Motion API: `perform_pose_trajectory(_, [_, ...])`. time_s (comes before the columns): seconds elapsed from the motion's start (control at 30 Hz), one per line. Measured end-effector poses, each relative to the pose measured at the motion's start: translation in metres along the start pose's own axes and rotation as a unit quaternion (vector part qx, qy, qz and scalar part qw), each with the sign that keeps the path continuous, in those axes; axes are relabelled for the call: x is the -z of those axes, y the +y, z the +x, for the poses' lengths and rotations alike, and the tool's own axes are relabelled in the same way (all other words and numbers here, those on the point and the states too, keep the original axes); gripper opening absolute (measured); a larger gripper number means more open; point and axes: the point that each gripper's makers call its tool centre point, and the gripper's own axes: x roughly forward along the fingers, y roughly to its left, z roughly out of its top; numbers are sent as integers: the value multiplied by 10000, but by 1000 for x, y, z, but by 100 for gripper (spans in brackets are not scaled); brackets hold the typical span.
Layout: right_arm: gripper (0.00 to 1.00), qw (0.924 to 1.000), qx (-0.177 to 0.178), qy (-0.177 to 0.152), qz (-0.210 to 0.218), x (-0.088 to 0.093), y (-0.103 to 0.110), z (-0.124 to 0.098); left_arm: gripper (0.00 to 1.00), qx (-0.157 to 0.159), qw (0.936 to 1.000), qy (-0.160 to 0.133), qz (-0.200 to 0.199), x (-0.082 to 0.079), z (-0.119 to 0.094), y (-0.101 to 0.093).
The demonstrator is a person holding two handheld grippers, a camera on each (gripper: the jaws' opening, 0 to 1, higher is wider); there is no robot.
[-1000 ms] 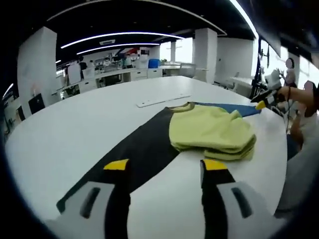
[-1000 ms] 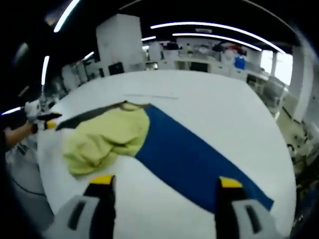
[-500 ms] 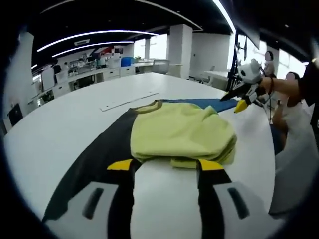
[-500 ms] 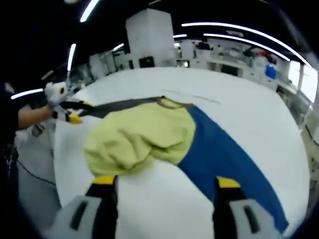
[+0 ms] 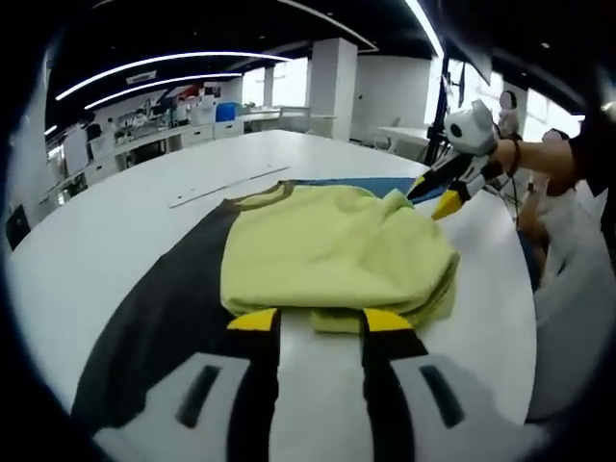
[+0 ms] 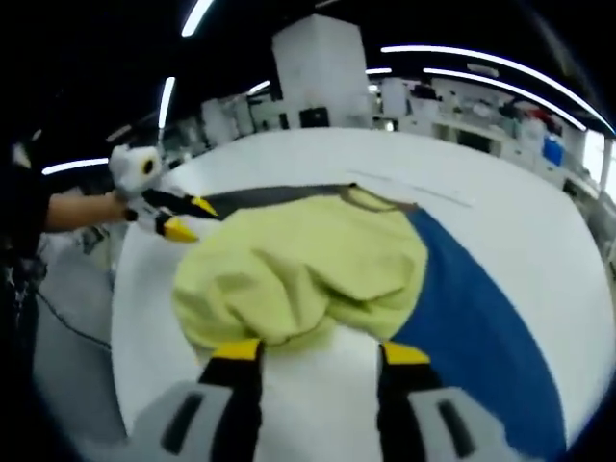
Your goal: Fold the garment on the visible template until the final outline fits inside the template.
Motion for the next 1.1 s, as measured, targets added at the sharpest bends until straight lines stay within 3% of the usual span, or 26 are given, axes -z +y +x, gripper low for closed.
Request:
perform_pose_trajectory(0.33, [24, 9995, -300, -19, -114, 0, 8, 16, 21, 149, 9994, 323, -10, 15, 19, -1])
perform_pose_trajectory(0.57, [20, 9986, -400, 12, -346, 2, 12, 26, 12, 90, 9989, 464, 54, 26, 21, 2])
perform_pose_trajectory(0.7, [15, 9983, -427, -29, -388, 1, 14, 30, 4, 9, 9991, 421, -32, 23, 24, 4])
perform_pose_trajectory(0.83, [1, 9986, -400, -42, -354, 3, 12, 31, 3, 0, 9989, 450, -114, 24, 26, 4])
perform_pose_trajectory(1.1, [0, 9988, -427, -122, -188, -2, 16, 19, 1, -156, 9989, 276, -337, 14, 9, 0])
